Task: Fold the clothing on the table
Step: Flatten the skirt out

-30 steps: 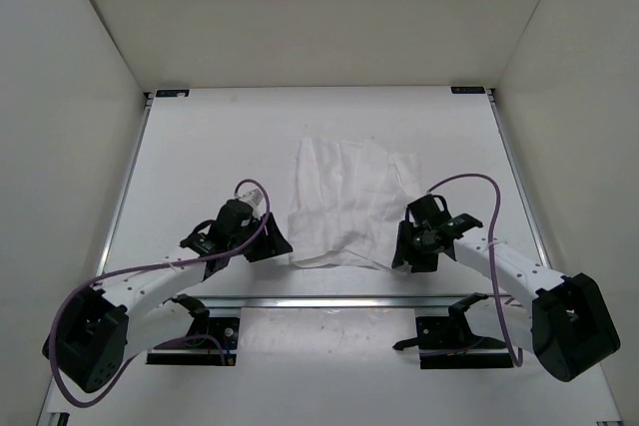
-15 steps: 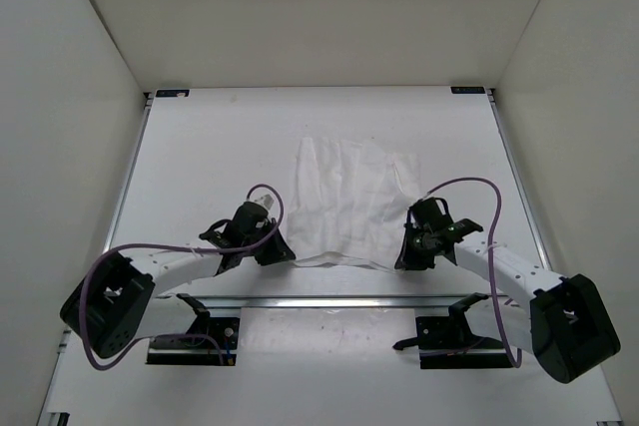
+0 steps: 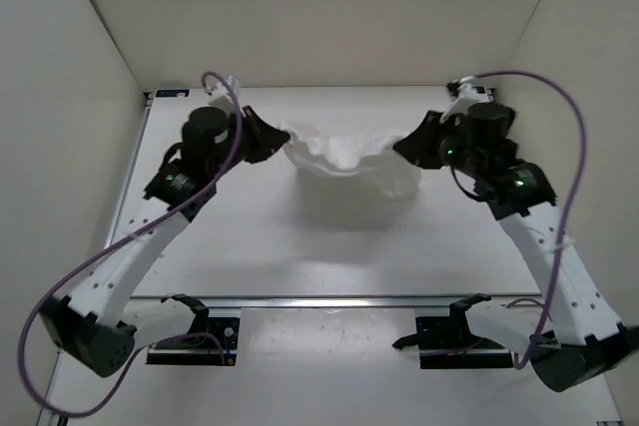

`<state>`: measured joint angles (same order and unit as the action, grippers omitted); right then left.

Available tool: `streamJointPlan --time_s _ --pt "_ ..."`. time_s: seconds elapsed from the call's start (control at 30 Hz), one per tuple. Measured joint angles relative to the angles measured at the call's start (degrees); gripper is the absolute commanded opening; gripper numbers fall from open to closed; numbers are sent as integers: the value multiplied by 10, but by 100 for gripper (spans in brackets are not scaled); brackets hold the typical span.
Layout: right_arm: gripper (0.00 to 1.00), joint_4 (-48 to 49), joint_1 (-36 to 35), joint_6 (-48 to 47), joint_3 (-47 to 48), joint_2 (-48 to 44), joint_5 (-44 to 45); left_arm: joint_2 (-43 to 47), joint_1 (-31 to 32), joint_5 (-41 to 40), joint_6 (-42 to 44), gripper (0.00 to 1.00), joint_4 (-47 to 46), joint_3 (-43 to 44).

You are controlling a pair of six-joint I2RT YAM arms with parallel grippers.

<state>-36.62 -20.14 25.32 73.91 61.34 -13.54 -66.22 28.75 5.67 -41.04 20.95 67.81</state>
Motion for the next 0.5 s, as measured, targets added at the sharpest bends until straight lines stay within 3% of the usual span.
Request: streamJointPlan --time_s 0.17,0.3,0.4,0.5 --pt "0 -12 15 -1 96 -60 -50 111 5 -12 18 0 57 98" --pt "1 -30 41 1 146 -71 -127 176 -47 9 18 0 98 114" --pt "0 -26 81 6 152 -54 -196 172 -76 47 20 0 102 104" --pt "0 -29 83 5 149 0 -204 129 -87 57 25 0 100 73"
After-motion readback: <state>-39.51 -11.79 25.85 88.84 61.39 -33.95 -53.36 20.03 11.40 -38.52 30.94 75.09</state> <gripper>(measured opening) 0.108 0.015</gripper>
